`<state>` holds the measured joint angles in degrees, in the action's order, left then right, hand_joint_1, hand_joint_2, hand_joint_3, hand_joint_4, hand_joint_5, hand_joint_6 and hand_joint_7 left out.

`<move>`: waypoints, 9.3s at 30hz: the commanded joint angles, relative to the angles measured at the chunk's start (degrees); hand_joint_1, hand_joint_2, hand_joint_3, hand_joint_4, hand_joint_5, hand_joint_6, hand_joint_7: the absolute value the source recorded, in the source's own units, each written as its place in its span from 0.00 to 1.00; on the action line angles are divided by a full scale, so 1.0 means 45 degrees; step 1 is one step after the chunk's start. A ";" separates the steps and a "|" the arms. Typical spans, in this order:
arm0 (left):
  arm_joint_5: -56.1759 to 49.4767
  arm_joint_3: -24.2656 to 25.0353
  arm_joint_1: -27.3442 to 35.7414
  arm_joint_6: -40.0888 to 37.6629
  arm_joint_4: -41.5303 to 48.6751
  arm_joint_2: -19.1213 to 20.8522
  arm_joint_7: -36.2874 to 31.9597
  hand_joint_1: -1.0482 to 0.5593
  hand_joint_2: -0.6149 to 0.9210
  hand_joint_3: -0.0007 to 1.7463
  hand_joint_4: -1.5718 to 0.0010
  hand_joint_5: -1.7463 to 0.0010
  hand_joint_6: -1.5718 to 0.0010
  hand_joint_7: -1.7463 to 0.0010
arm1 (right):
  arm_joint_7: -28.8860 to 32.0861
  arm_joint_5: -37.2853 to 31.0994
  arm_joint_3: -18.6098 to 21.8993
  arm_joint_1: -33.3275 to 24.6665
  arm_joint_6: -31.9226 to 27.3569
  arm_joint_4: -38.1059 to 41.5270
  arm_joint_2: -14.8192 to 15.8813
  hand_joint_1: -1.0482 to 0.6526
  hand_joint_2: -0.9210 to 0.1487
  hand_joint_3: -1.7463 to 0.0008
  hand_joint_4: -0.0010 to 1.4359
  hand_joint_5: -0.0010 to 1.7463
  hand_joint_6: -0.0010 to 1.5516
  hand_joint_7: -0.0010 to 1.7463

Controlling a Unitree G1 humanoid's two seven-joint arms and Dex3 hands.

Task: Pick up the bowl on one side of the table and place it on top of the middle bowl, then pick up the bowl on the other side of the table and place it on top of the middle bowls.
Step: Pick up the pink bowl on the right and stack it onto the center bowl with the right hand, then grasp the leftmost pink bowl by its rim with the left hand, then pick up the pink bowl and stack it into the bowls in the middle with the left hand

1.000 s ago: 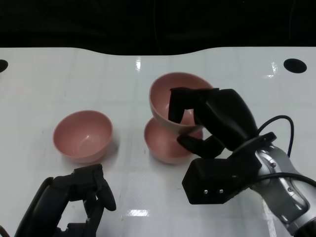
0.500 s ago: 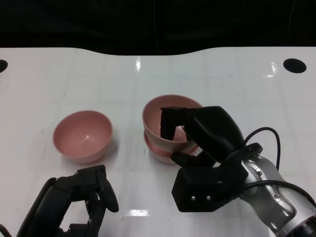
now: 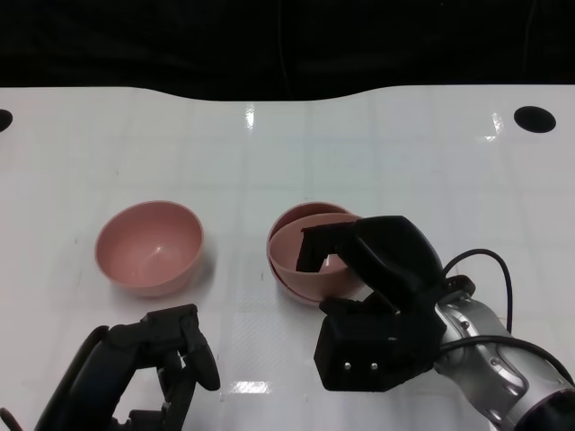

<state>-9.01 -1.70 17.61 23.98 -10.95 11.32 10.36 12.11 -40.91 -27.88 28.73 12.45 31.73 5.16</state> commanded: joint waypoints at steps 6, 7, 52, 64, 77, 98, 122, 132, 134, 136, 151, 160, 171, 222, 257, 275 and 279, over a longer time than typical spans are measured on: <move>-0.0170 -0.0003 0.0057 0.0566 0.0306 0.0091 -0.0279 0.60 0.61 0.86 0.43 0.03 0.48 0.14 | -0.0066 -0.0618 -0.0735 0.0441 0.0234 0.0706 0.0276 0.28 0.00 0.90 0.16 0.24 0.28 0.00; -0.0209 -0.0008 0.0050 0.0609 0.0346 0.0093 -0.0299 0.60 0.61 0.86 0.43 0.03 0.48 0.14 | -0.0028 -0.0683 -0.0768 0.0418 0.0252 0.0693 0.0294 0.27 0.00 0.89 0.13 0.23 0.25 0.00; -0.0538 -0.0050 -0.0141 0.1157 0.1081 0.0149 -0.0608 0.59 0.62 0.84 0.42 0.04 0.48 0.15 | -0.0769 -0.0180 0.1068 -0.4433 0.0211 -0.7438 0.2613 0.28 0.00 0.86 0.03 0.40 0.20 0.03; -0.0548 -0.0019 -0.0107 0.1151 0.1030 0.0170 -0.0637 0.59 0.64 0.82 0.44 0.02 0.49 0.14 | -0.0776 0.1095 0.2645 -0.6460 0.1470 -0.9347 0.2739 0.40 0.00 0.94 0.22 0.59 0.39 0.14; -0.0191 0.0138 -0.0149 0.1239 0.1158 0.0323 -0.0489 0.59 0.65 0.81 0.45 0.02 0.50 0.13 | -0.0739 0.2903 0.4094 -0.7785 0.3873 -0.8900 0.3097 0.56 0.34 0.55 0.52 0.69 0.59 0.33; 0.0531 0.0532 -0.0023 0.0438 0.0555 0.0412 -0.0383 0.57 0.71 0.68 0.51 0.26 0.48 0.47 | -0.1267 0.2907 0.4469 -0.7581 0.3551 -0.7644 0.2669 0.59 0.67 0.08 0.67 1.00 0.54 0.89; -0.9715 0.0034 -0.2137 -0.4442 -0.2991 0.1503 -0.1680 0.30 0.99 0.02 0.80 0.64 0.71 1.00 | -0.1989 0.2829 0.4394 -0.7734 0.2556 -0.8117 0.2456 0.59 0.69 0.09 0.66 1.00 0.51 0.96; -1.1023 -0.1326 -0.4424 -0.6357 -0.0705 0.1856 -0.0070 0.30 0.99 0.00 0.77 0.74 0.72 1.00 | -0.1920 0.2821 0.4404 -0.7720 0.2609 -0.8226 0.2423 0.60 0.68 0.10 0.67 1.00 0.51 0.95; -1.1269 -0.1646 -0.4803 -0.6881 -0.0341 0.1840 0.0432 0.30 0.99 0.00 0.77 0.76 0.73 1.00 | -0.1945 0.2823 0.4411 -0.7732 0.2534 -0.8291 0.2397 0.60 0.68 0.10 0.67 1.00 0.51 0.95; -1.1521 -0.1990 -0.5168 -0.7376 0.0030 0.1794 0.0813 0.30 0.99 0.00 0.74 0.80 0.73 1.00 | -0.1976 0.2851 0.4411 -0.7735 0.2500 -0.8328 0.2391 0.59 0.68 0.10 0.67 1.00 0.51 0.95; -1.1835 -0.4013 -0.7684 -0.8697 0.5062 0.1740 0.0075 0.29 1.00 0.02 0.57 0.91 0.67 0.99 | -0.2020 0.2867 0.4372 -0.7713 0.2401 -0.8408 0.2390 0.59 0.68 0.10 0.67 1.00 0.51 0.95; -1.0647 -0.4531 -0.8618 -0.6262 0.8769 0.2149 -0.3744 0.42 1.00 0.02 0.49 0.47 0.37 0.96 | -0.1985 0.2723 0.4305 -0.7759 0.2289 -0.8539 0.2355 0.59 0.69 0.10 0.67 1.00 0.51 0.94; -1.0354 -0.5102 -0.9406 -0.6328 0.8874 0.2114 -0.3987 0.43 1.00 0.05 0.48 0.00 0.22 0.97 | -0.2017 0.2803 0.4303 -0.7774 0.2323 -0.8503 0.2414 0.59 0.70 0.09 0.67 1.00 0.52 0.92; -0.9364 -0.4538 -1.0890 -0.4485 0.4505 0.1968 -0.3644 0.48 0.77 0.54 0.43 0.00 0.53 0.09 | -0.1991 0.2555 0.4099 -0.7653 0.2336 -0.8235 0.2359 0.59 0.69 0.09 0.66 1.00 0.52 0.92; -0.6920 -0.5510 -1.2579 -0.2019 0.6659 0.0813 -0.0132 0.50 0.74 0.58 0.43 0.00 0.54 0.03 | -0.2301 0.2543 0.3979 -0.7856 0.1871 -0.8842 0.2185 0.58 0.69 0.09 0.66 1.00 0.52 0.93; -0.6982 -0.5904 -1.2528 -0.1199 0.9710 -0.0060 -0.1388 0.51 0.78 0.49 0.50 0.07 0.50 0.32 | -0.2435 0.2541 0.4027 -0.8159 0.1686 -0.9192 0.2236 0.57 0.70 0.08 0.66 1.00 0.52 0.92; -0.8019 -0.6508 -1.2648 -0.1516 0.9808 0.0146 -0.1792 0.43 0.98 0.13 0.69 0.67 0.62 0.87 | -0.2451 0.2541 0.4019 -0.8188 0.1701 -0.9244 0.2257 0.58 0.70 0.08 0.66 1.00 0.52 0.92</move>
<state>-43.58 -30.03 -38.46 17.65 32.86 11.04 3.81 1.45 -29.86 -10.05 -7.75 20.42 -9.09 14.73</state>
